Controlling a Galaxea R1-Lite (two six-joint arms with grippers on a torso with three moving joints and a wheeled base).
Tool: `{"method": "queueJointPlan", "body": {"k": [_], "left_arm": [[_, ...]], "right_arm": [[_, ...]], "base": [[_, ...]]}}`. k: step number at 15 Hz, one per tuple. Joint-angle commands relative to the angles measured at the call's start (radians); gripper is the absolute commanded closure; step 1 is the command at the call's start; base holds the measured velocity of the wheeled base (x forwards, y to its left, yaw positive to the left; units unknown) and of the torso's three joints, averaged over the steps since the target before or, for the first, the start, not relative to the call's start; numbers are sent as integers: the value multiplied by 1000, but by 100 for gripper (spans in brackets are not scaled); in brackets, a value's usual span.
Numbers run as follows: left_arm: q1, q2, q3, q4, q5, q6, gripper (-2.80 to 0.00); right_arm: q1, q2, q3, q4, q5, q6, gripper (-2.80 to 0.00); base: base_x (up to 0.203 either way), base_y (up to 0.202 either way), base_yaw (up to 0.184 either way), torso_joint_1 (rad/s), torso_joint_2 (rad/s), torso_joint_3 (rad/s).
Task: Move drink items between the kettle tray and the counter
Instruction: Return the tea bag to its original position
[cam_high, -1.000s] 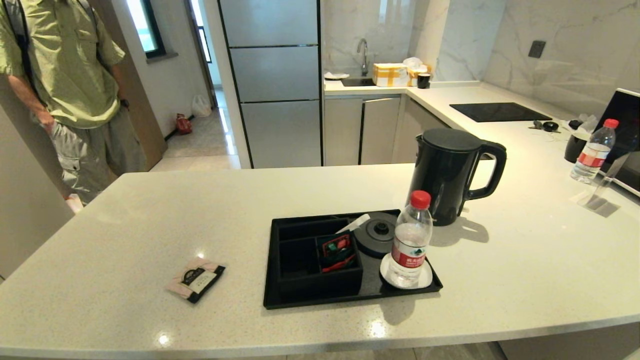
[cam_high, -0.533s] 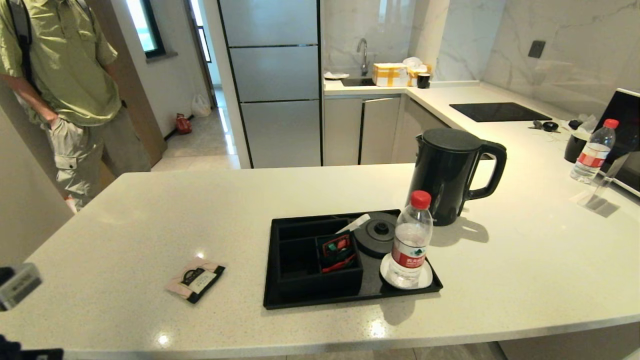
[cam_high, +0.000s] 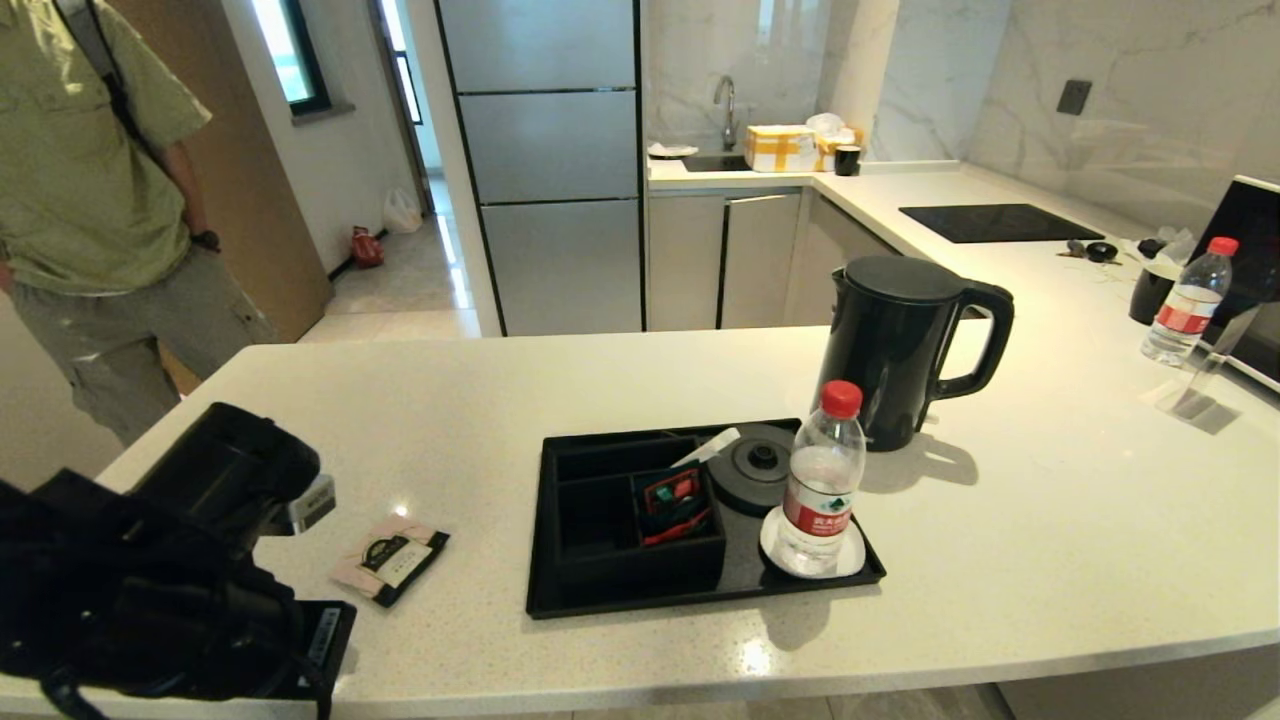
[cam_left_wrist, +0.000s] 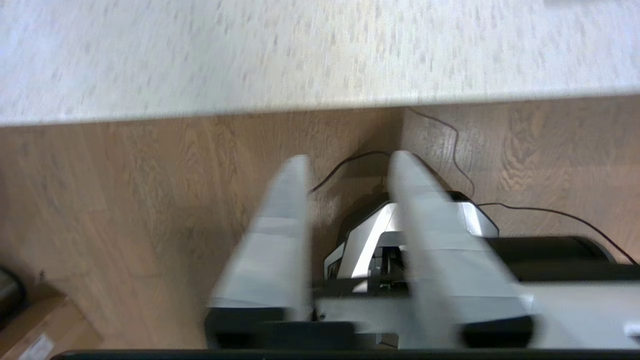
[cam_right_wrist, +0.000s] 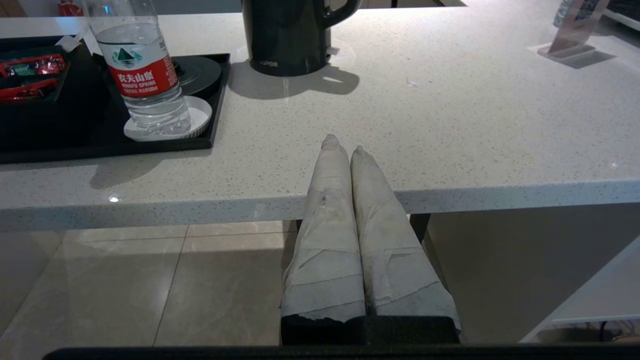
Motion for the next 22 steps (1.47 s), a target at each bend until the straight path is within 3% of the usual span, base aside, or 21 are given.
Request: {"method": "queueJointPlan", "body": {"k": [1,4,7,14,18,22], "left_arm": [[-5,105,-34,-8,5,-5,-280],[-7,199,-64,-102,25,-8,-280],[0,284,-102,-185,159,-33,-280],[41,380,-160,-189,251,-89,-280],[56,473,-172,-195,250,-99,-280],[72,510,-215,-204,147,-103,-280]], "right_arm": [[0,0,2,0,0,-1,0],[0,0,2,0,0,-1,0],[0,0,2,0,0,-1,0],[0,0,2,0,0,-1,0],[0,0,2,0,0,-1,0],[0,0,2,0,0,-1,0]], "base": [[0,0,0,0,0,0],[0,0,0,0,0,0],[0,0,0,0,0,0],[0,0,0,0,0,0],[0,0,0,0,0,0],[0,0,0,0,0,0]]}}
